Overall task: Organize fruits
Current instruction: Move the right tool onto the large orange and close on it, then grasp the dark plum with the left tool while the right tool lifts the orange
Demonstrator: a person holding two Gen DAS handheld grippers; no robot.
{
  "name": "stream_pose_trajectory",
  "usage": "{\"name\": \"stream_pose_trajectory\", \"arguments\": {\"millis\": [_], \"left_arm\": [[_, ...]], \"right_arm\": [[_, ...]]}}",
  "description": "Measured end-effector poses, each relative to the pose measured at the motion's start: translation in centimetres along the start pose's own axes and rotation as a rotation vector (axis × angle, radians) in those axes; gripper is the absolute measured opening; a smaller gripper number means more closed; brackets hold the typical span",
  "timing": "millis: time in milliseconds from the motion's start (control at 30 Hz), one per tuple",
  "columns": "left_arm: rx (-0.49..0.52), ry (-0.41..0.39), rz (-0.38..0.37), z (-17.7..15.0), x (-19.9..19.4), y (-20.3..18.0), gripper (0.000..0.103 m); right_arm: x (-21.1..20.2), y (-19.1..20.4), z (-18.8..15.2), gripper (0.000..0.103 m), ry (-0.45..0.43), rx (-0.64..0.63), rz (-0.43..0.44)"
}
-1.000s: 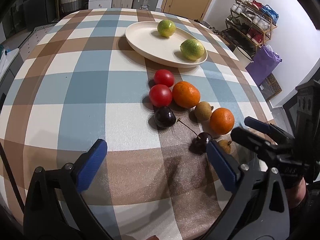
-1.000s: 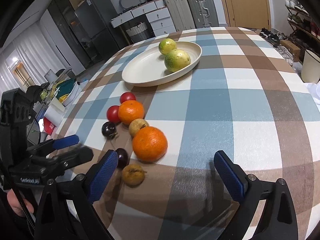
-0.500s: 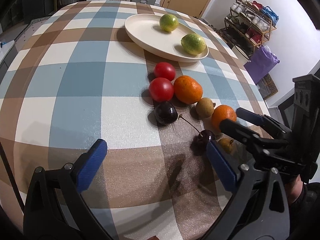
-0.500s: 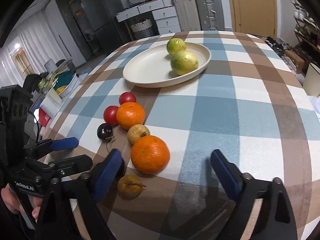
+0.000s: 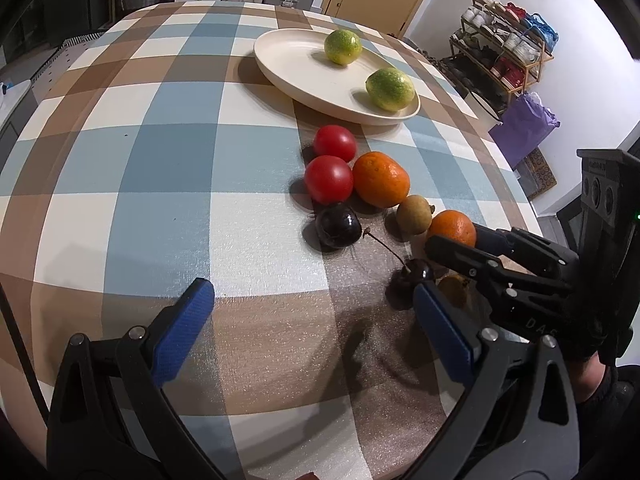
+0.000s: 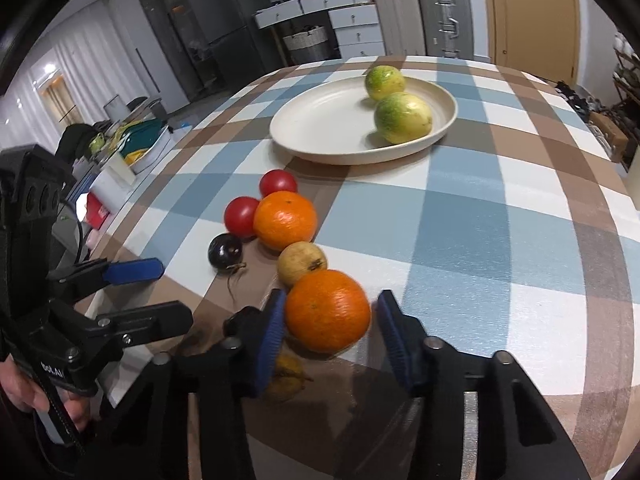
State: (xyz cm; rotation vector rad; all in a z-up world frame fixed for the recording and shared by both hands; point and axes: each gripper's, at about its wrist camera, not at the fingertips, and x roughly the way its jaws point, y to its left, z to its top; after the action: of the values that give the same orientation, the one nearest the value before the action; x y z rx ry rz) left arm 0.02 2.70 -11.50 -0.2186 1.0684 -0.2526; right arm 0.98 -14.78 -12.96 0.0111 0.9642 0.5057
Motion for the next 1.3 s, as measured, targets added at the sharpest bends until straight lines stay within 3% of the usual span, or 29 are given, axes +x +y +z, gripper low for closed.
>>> {"name": "stream_pose_trajectory", "arguments": {"millis": [467, 900, 1300], "left_arm": [[-0.005, 0.02, 0.018, 0.0, 0.1, -0.3, 0.099], [0.031, 0.038, -0.043, 0.6, 0.9, -2.9, 0.099], [0.107, 0.062, 0.062, 1.3, 2.8, -5.2, 0.096]], "right_arm": [[-1.7, -1.0, -0.2, 0.041, -0.067, 0.035, 0.0], [-2.9, -2.5, -0.6, 0.041, -0.124, 0.076, 0.008], [-3.8, -3.7, -1.3, 0.041, -0.15, 0.102, 0.015]]}}
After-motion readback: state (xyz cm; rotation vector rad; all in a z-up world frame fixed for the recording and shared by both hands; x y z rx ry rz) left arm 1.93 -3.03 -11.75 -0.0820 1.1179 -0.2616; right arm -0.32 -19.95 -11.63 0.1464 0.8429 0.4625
